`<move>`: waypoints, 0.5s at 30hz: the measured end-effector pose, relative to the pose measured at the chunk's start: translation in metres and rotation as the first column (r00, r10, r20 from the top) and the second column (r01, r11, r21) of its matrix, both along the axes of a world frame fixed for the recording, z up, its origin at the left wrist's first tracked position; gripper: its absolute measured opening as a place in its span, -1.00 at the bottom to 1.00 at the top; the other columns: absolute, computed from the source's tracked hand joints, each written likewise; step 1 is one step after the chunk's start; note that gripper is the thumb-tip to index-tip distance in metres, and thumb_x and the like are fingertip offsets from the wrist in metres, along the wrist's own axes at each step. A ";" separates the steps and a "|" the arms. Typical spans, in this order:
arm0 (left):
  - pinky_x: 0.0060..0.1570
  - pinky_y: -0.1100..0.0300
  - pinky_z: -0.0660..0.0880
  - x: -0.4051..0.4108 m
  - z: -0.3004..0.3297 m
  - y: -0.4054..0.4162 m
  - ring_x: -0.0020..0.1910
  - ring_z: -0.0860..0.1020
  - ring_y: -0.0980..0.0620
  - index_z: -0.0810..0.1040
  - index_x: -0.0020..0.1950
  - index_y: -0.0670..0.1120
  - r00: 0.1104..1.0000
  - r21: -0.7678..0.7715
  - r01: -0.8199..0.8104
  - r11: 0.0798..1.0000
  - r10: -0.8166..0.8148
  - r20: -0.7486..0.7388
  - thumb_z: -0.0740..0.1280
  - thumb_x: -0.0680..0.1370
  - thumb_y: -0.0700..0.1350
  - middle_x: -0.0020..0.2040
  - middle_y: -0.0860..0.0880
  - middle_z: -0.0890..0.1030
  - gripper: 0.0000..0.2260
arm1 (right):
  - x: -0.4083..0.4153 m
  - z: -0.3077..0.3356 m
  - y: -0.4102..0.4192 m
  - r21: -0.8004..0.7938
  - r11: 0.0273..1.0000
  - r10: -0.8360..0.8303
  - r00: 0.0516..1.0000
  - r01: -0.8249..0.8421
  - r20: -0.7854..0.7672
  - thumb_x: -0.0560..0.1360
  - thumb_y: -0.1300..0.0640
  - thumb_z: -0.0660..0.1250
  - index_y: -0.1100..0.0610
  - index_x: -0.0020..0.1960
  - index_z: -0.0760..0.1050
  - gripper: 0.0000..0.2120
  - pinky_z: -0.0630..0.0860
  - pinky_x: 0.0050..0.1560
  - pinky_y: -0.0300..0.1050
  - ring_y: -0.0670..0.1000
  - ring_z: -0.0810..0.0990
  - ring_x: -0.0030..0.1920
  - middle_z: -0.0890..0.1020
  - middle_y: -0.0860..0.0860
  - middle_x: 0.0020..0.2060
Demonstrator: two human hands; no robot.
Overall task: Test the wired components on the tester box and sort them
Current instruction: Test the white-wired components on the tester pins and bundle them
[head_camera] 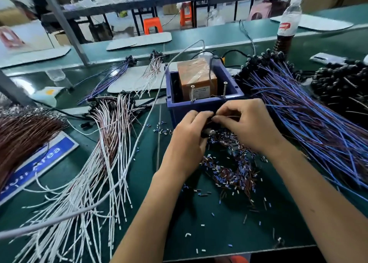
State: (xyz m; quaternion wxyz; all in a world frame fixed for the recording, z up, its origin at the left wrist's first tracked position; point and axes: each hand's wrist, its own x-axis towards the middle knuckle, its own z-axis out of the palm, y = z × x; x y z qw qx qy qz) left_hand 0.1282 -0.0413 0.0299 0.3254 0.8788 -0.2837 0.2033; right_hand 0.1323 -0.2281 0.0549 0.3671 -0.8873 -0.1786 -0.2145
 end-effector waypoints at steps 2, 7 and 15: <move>-0.01 -0.08 0.54 0.004 -0.006 0.001 -0.01 0.59 -0.15 0.61 0.24 -0.16 1.000 0.035 0.002 0.999 -0.002 0.000 0.43 0.48 -0.39 0.03 -0.11 0.61 -0.65 | 0.000 -0.012 0.000 0.048 0.999 -0.002 1.000 0.003 -0.022 0.51 0.12 0.55 0.12 -0.07 0.73 -0.93 0.60 -0.09 -0.16 -0.16 0.68 -0.18 0.72 -0.11 -0.23; -0.08 -0.03 0.55 0.012 -0.020 0.009 -0.11 0.63 -0.12 0.69 0.03 -0.13 0.998 -0.059 -0.051 0.997 0.049 -0.033 0.46 0.51 -0.33 -0.09 -0.08 0.68 -0.84 | 0.001 -0.030 -0.006 0.125 0.991 0.062 0.989 -0.045 -0.137 0.53 0.16 0.52 0.05 -0.05 0.73 -0.97 0.58 -0.12 -0.28 -0.19 0.69 -0.22 0.73 -0.13 -0.27; -0.11 0.17 0.53 0.015 -0.024 0.014 -0.19 0.61 0.10 0.67 -0.08 -0.07 0.996 -0.176 -0.078 0.981 0.069 -0.062 0.46 0.55 -0.22 -0.17 0.10 0.68 -0.94 | 0.000 -0.038 -0.012 0.241 0.971 0.023 0.994 0.004 -0.107 0.55 0.11 0.50 0.01 -0.09 0.75 -0.93 0.56 -0.15 -0.30 -0.15 0.69 -0.23 0.73 -0.16 -0.26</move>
